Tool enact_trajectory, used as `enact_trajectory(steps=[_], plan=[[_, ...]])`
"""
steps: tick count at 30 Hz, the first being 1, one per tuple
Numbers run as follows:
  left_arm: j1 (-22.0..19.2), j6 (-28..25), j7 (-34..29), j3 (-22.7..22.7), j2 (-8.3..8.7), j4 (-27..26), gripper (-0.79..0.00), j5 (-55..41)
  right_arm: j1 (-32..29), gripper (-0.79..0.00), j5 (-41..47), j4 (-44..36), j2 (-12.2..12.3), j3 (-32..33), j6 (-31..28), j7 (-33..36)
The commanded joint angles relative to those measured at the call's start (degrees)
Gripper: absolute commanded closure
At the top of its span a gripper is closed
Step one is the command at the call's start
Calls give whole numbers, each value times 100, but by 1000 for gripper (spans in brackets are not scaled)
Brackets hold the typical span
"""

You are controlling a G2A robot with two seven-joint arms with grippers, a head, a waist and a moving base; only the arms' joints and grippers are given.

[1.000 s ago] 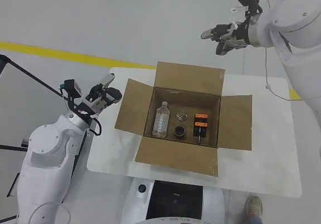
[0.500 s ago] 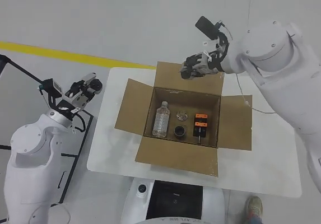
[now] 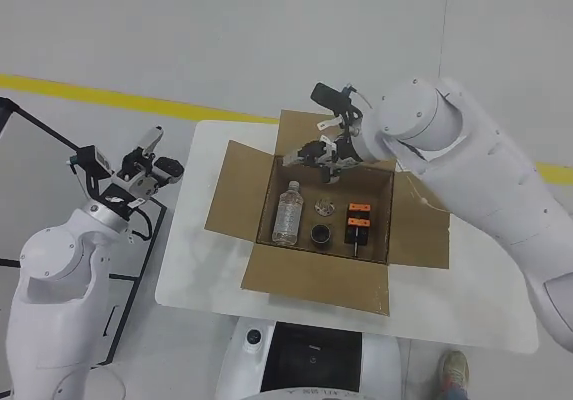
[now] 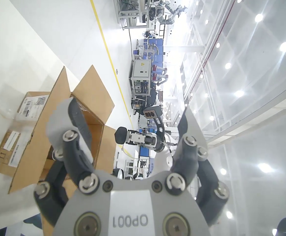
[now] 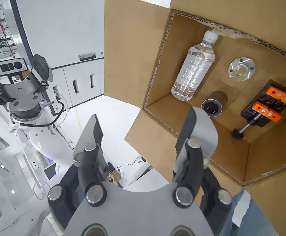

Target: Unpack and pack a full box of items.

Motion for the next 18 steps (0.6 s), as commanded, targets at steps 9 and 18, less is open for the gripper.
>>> enact_trajectory(steps=[9,18], plan=[[0,0,0,0,0,0,-785,0,-245,-363,236,46,-286,-514,-154,-402],[0,0,0,0,0,0,-785,0,-163,-363,-73,847,-744,-1296,309,-651]])
